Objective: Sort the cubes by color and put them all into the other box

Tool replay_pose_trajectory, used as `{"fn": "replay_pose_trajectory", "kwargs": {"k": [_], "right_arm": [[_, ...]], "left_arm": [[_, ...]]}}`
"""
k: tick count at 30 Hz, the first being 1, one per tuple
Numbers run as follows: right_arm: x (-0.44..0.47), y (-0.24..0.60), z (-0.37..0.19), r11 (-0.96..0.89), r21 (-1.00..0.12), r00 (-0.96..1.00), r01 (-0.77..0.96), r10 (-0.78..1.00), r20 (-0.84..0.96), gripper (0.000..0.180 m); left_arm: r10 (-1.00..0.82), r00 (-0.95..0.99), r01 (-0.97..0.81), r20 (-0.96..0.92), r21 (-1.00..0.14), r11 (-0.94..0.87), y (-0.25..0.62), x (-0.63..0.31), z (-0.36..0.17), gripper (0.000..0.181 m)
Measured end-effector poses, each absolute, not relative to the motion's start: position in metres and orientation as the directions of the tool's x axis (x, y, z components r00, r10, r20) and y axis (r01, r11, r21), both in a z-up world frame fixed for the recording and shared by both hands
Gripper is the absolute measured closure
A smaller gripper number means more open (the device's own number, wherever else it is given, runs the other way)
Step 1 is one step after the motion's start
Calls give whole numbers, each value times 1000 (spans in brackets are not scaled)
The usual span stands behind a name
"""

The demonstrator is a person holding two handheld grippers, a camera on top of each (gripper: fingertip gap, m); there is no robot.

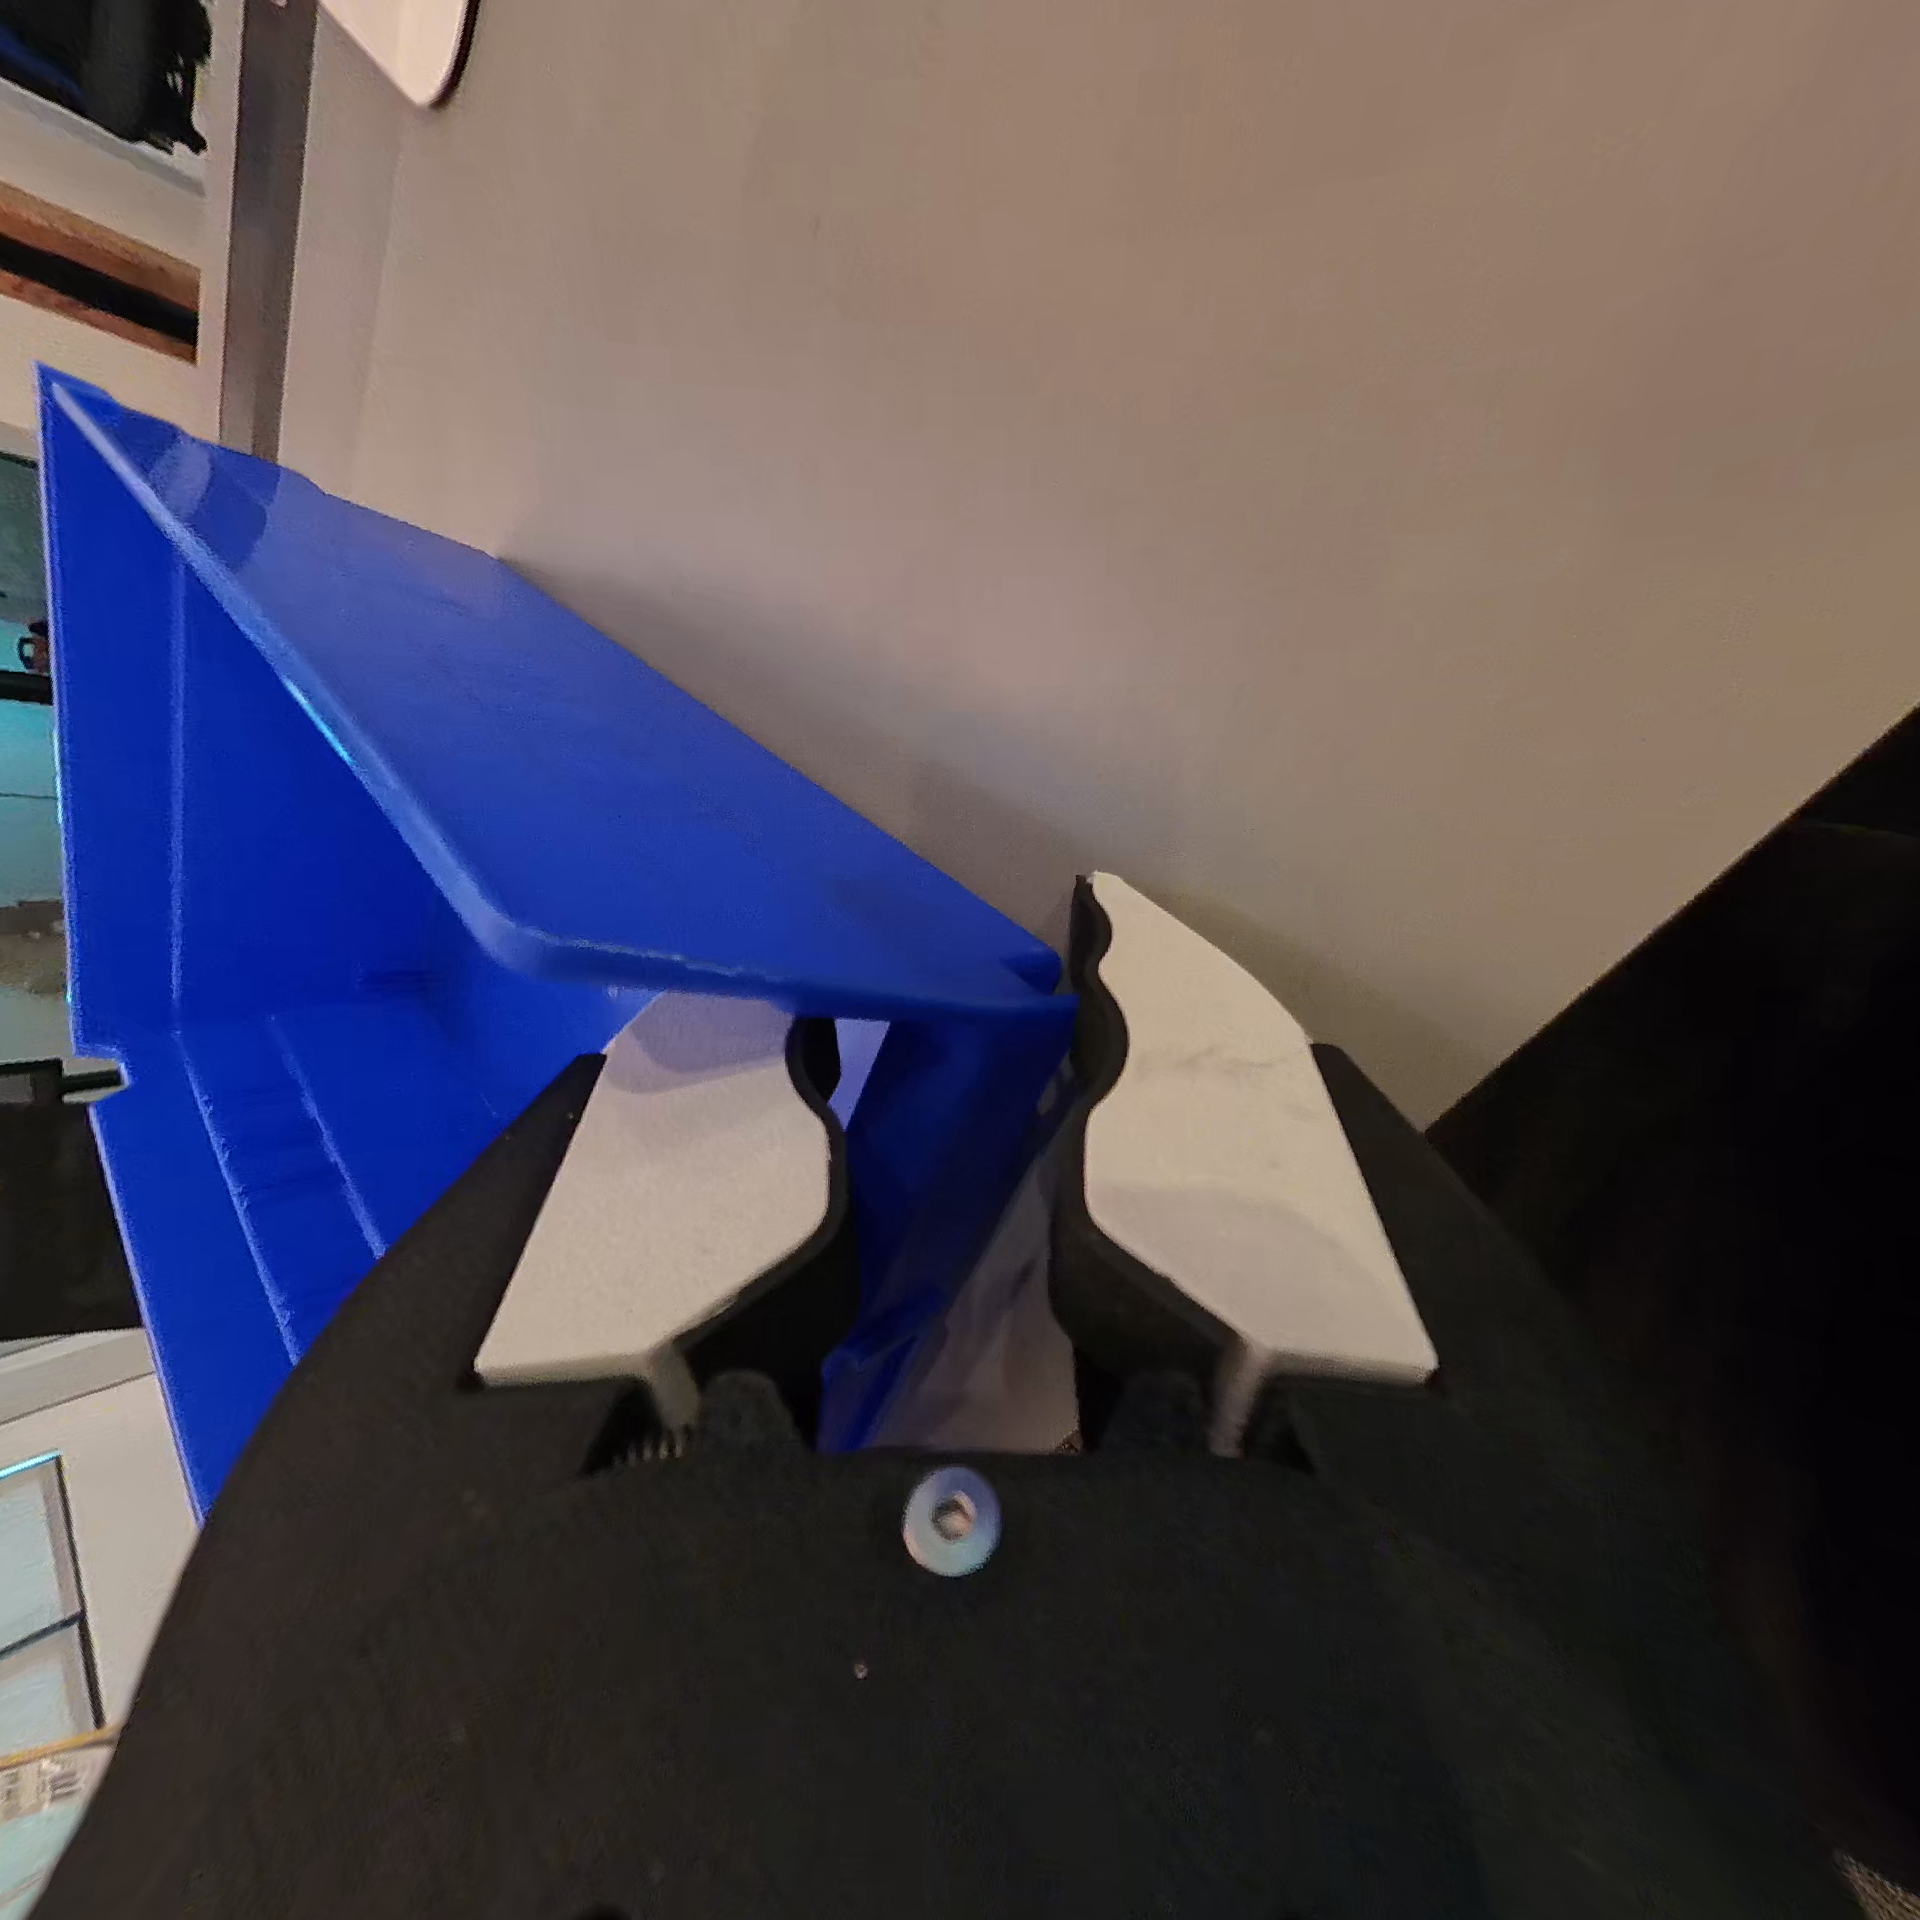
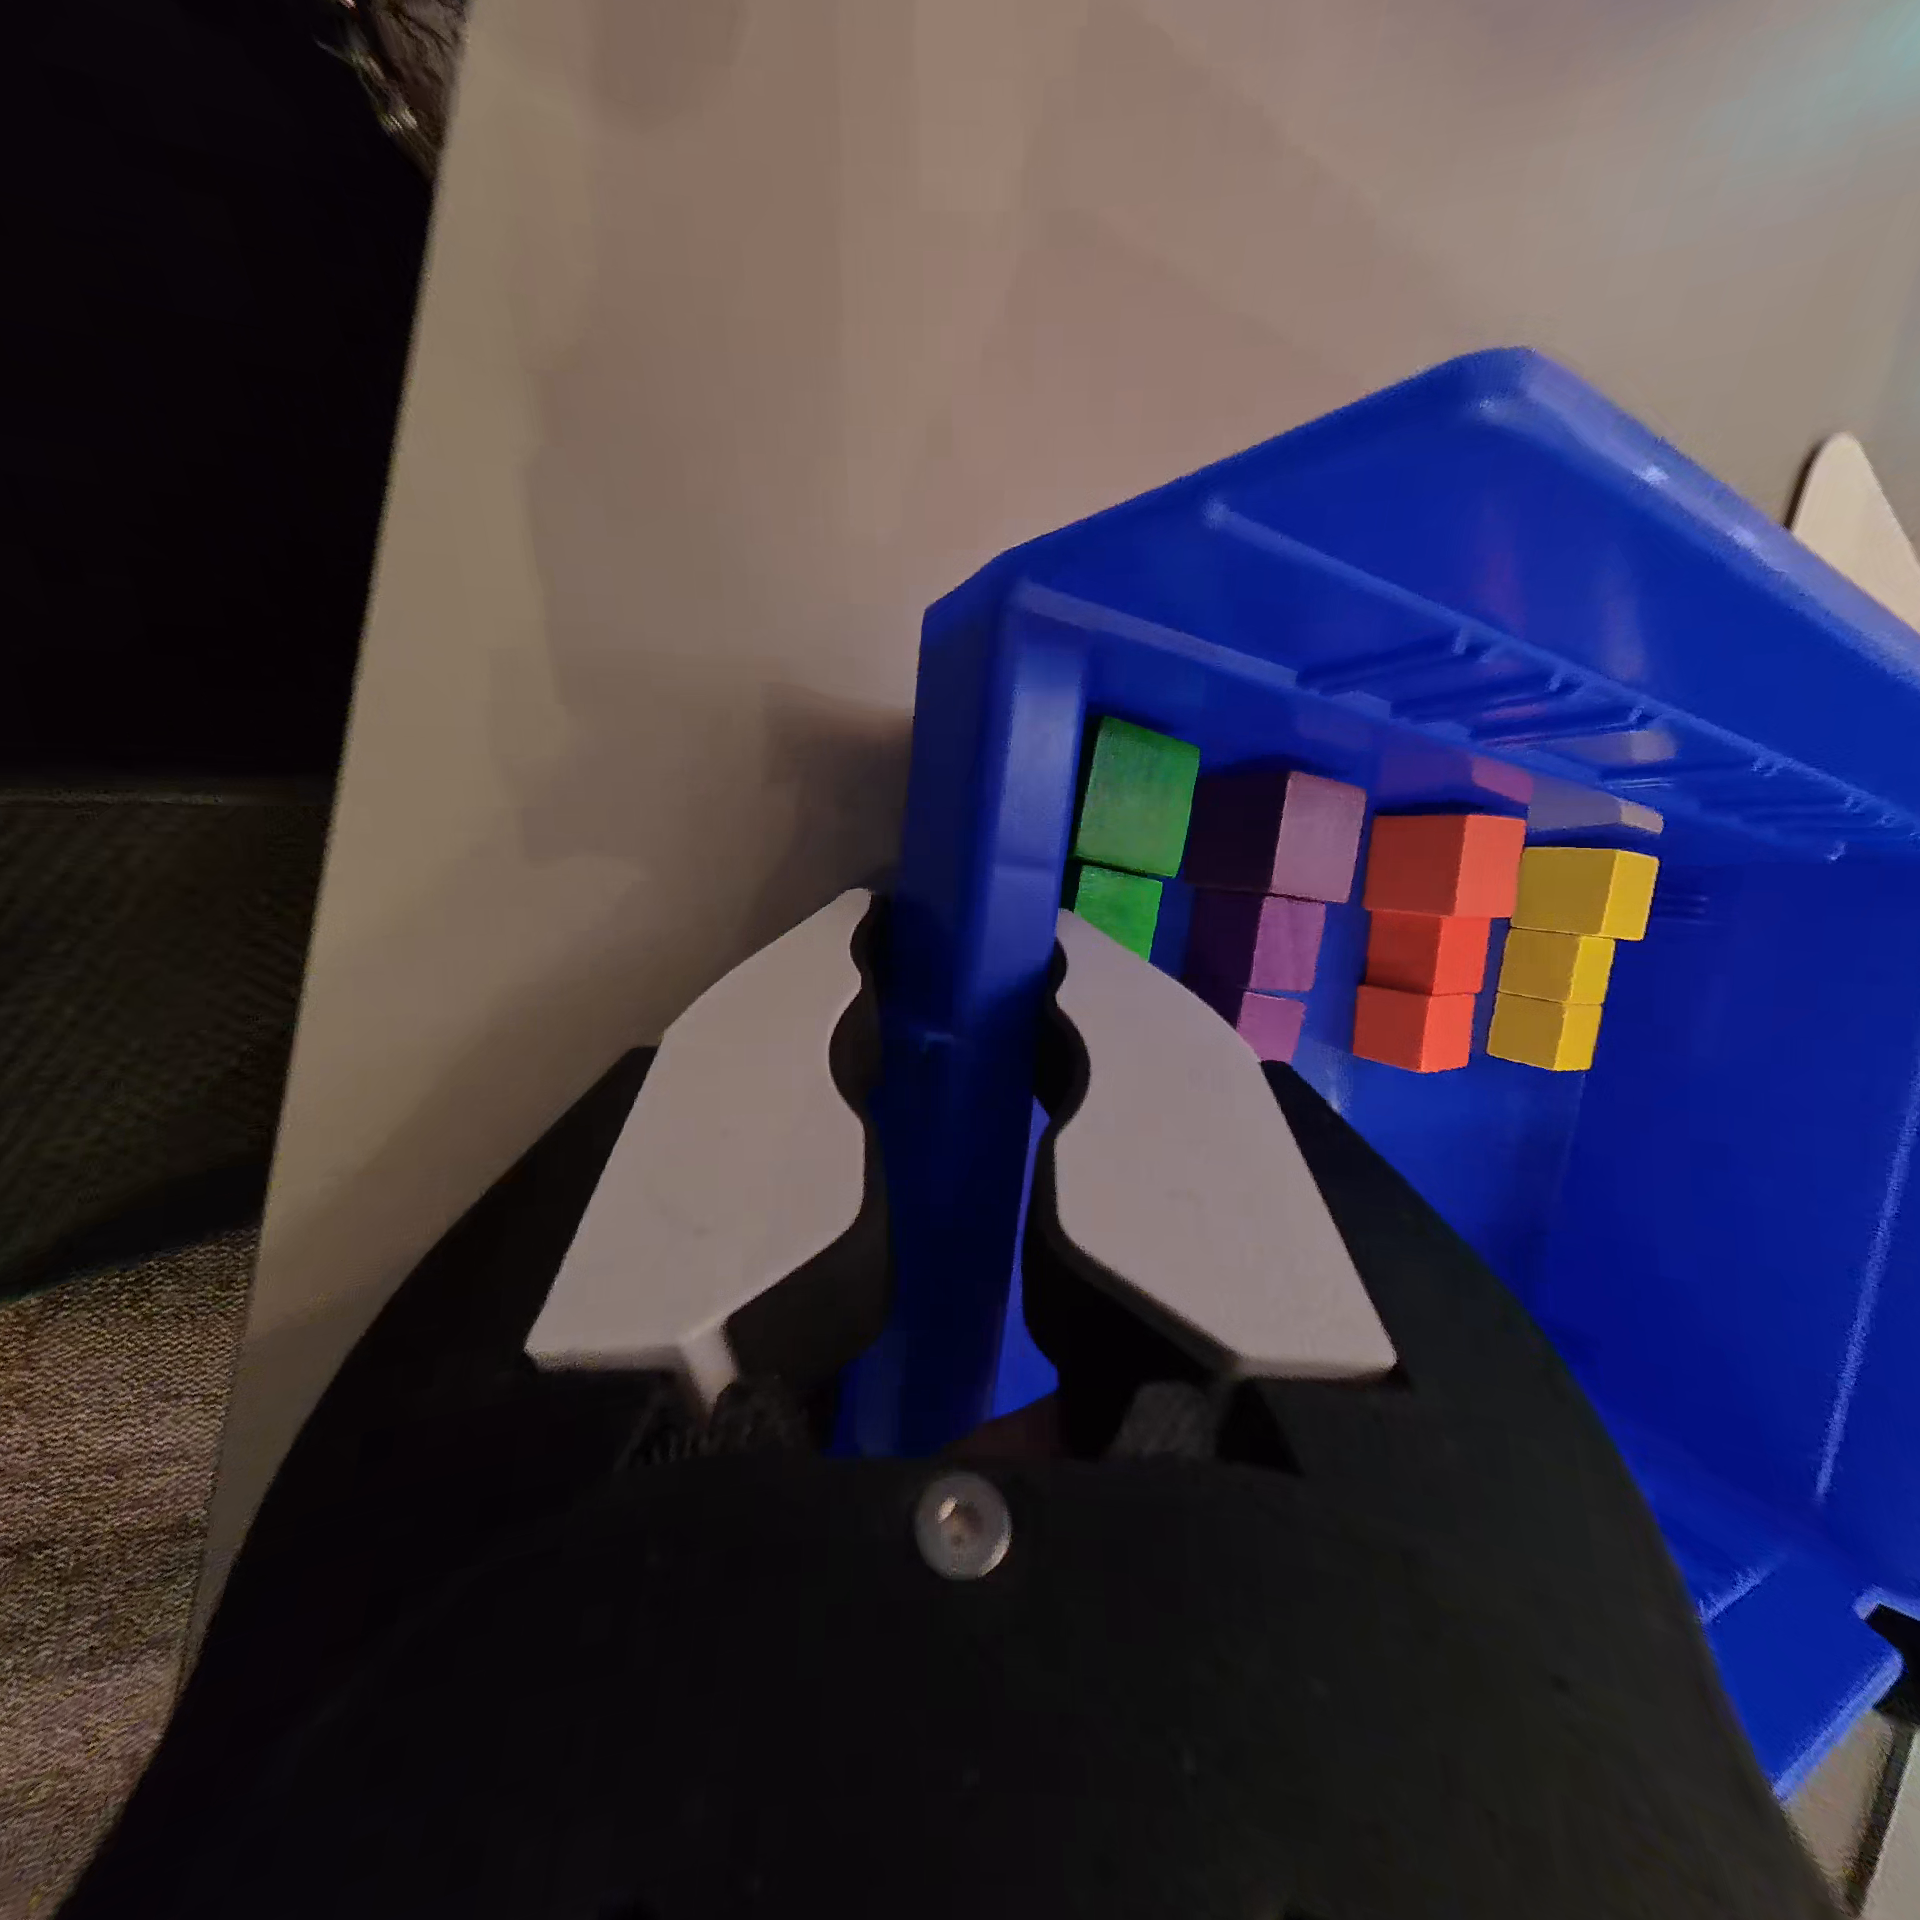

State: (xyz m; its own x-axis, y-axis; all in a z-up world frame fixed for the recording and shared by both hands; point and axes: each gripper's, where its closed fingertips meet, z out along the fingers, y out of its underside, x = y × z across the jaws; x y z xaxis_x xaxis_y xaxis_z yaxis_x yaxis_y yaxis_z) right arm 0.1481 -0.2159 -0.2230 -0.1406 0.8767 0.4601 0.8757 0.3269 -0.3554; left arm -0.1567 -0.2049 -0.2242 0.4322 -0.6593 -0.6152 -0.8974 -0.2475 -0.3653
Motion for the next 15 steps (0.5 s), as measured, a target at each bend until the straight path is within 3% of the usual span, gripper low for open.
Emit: {"fn": "replay_pose_trajectory", "kwargs": {"k": [15], "right_arm": [[66,-246,-223,591,-359,-418,722,787,454,154]], "left_arm": [[-585,524,-852,-620,-364,-377,-209,-204,-224,138]]}}
